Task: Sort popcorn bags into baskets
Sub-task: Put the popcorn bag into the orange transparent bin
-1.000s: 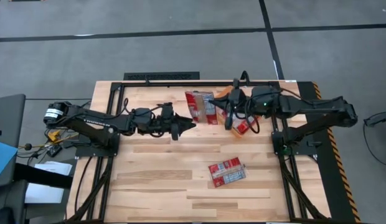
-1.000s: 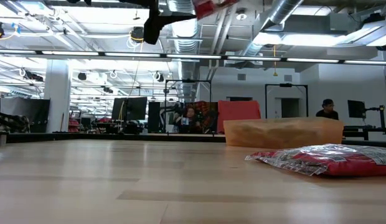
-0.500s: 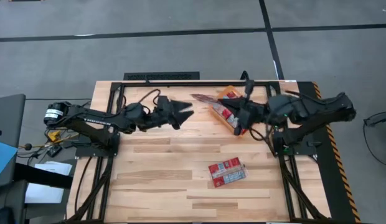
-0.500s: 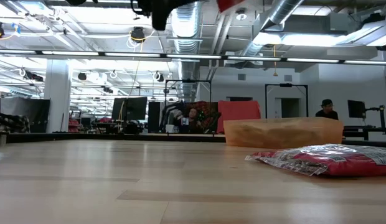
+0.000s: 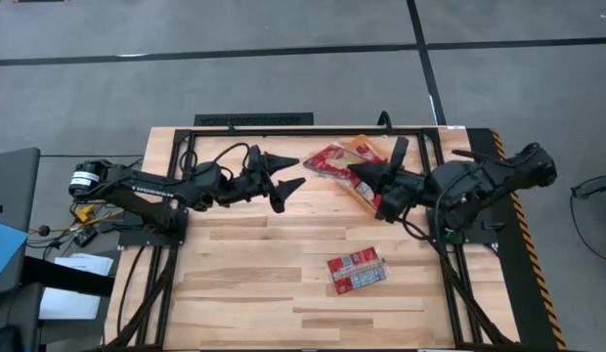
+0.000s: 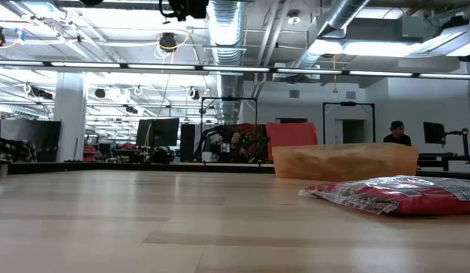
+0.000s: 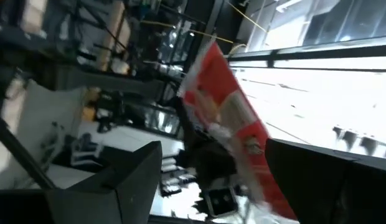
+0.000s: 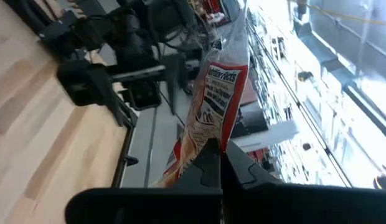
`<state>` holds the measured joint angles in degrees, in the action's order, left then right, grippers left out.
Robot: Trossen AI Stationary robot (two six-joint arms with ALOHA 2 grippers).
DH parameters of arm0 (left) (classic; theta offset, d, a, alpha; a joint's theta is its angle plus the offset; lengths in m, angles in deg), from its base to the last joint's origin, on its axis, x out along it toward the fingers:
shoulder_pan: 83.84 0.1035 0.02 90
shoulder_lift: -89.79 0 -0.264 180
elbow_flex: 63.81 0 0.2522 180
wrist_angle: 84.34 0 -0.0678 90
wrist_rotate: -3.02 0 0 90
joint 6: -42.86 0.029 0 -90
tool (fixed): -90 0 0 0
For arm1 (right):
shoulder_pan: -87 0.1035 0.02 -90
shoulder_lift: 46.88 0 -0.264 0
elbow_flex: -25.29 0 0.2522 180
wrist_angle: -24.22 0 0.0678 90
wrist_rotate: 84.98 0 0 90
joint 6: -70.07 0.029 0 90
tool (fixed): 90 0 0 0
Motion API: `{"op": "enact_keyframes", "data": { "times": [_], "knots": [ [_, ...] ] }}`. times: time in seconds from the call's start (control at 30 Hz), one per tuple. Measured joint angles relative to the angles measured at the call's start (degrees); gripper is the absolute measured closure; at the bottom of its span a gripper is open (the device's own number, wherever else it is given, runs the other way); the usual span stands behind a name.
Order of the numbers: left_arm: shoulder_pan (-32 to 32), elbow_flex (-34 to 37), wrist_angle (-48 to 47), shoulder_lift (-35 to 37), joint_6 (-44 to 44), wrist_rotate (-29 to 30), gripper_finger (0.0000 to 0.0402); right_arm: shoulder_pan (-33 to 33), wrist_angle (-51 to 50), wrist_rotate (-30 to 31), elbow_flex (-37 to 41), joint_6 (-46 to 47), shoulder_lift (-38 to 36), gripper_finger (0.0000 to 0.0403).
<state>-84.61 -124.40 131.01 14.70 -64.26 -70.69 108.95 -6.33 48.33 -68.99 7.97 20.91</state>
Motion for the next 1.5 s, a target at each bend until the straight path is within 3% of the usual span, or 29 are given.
{"op": "enact_keyframes", "data": {
  "times": [0.37, 1.07, 1.27, 1.5],
  "knots": [
    [1.3, 0.0, -0.3, 0.0, -3.8, -5.1, 0.0129, -0.1, -0.4, -5.1, 0.0, -1.0, 0.8, 0.0395],
    [1.5, 0.0, -0.7, 0.0, -4.6, -7.3, 0.0132, -5.8, -0.9, -16.4, 0.2, -1.5, 7.0, 0.0387],
    [1.5, -0.1, -1.0, 0.0, -4.6, -9.7, 0.0166, -7.6, -0.5, -18.8, 0.0, -1.4, 9.4, 0.0382],
    [1.8, -0.1, -2.1, 0.0, -3.2, -10.9, 0.0253, -7.8, -0.2, -19.2, 0.0, -2.9, 10.2, 0.0389]
  ]
}}
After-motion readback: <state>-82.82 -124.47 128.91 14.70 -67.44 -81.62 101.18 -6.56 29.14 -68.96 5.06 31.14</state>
